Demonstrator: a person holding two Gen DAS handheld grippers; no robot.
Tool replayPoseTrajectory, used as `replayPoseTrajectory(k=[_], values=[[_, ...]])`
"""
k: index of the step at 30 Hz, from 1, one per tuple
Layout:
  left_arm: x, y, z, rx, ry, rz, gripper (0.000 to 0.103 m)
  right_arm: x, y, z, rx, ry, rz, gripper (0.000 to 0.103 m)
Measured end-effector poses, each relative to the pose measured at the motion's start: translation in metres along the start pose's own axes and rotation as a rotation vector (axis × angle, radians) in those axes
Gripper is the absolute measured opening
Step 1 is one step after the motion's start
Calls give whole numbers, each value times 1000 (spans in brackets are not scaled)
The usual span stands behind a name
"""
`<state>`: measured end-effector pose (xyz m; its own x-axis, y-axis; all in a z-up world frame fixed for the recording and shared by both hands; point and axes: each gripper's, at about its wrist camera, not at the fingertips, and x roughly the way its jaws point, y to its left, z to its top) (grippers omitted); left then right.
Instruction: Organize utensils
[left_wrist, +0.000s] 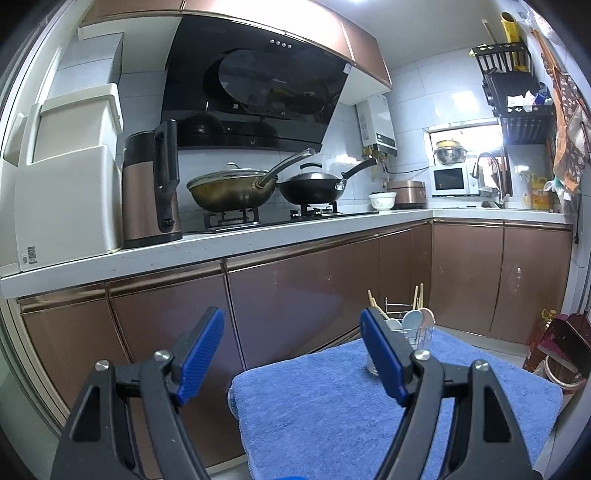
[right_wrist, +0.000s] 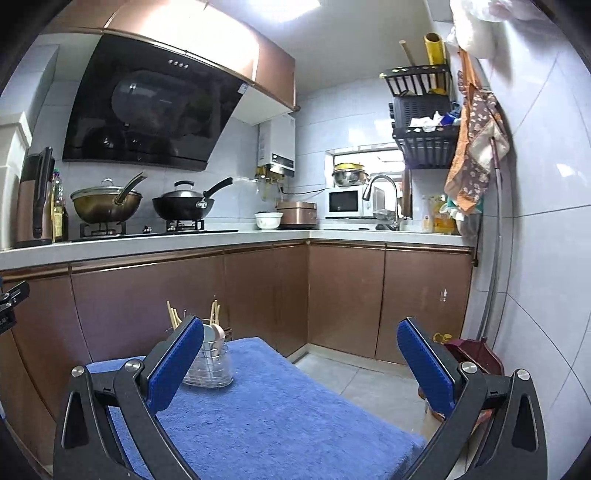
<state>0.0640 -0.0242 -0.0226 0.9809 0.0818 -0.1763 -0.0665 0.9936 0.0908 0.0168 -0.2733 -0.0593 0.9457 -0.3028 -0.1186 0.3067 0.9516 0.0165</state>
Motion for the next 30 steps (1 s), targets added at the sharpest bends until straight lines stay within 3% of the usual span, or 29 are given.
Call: replayPoseTrajectory(k=[14,30], values=[[-15,9,-1,-3,1,14,75,-16,-3,2,-3,-14,-28,103],[-5,15,0,-28,30,8,75,-4,-5,-3,-8,2,-36,103]])
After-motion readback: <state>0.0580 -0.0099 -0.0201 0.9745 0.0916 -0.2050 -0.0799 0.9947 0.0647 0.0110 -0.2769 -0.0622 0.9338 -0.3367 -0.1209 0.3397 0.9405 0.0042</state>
